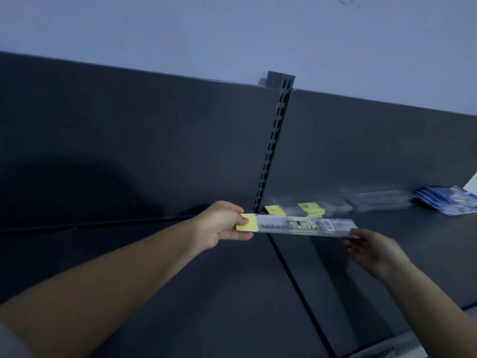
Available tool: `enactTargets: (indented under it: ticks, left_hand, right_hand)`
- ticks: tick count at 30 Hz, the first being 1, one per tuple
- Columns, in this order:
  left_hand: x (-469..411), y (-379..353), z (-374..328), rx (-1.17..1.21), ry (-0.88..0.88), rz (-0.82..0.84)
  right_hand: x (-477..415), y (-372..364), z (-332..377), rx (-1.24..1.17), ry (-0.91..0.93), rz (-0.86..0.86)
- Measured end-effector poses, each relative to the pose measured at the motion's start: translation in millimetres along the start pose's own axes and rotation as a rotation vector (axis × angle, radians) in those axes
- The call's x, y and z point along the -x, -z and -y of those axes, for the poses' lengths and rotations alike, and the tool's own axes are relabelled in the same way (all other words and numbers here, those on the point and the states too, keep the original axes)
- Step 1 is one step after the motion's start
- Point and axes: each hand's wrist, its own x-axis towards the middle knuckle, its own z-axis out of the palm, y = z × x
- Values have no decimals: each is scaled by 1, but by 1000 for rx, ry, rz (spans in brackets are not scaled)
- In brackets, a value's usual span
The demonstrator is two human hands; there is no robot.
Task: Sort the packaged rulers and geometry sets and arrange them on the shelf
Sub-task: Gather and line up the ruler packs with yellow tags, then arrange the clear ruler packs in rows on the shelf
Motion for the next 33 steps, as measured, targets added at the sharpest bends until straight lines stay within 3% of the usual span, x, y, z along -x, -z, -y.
enactTargets:
  ticks: [5, 11, 13, 14, 16, 18, 20, 26, 31, 33]
  left_hand:
    - [-52, -51, -17, 248, -37, -76]
    - [-37, -8, -12, -65, -232, -385]
    - [-12, 27, -11, -298, -264, -466]
    - [4, 47, -8, -543, -240, -509]
    - [33, 84, 5, -1167, -54, -599]
    - [59, 105, 22, -1518, 237, -598]
    - [82, 118, 42, -1468, 393, -555]
    - [113, 139, 67, -1293, 160, -635]
    - [132, 169, 67, -1363, 311, -724]
    - [132, 179, 64, -1397, 259, -702]
  right_hand:
    - [-69, 7, 52, -29, 79, 49]
    - [-101, 14, 48, 385, 121, 175]
    - [-92, 4, 40, 477, 127, 256]
    - [-85, -5, 36, 538, 140, 302]
    - [-65, -28, 25, 660, 210, 404]
    - [-41, -55, 15, 753, 286, 539]
    - [-11, -86, 0, 856, 328, 733]
    - [79, -163, -54, 1112, 473, 1211]
    - [123, -201, -97, 1179, 562, 1366]
    - [133, -210, -109, 1179, 579, 1357]
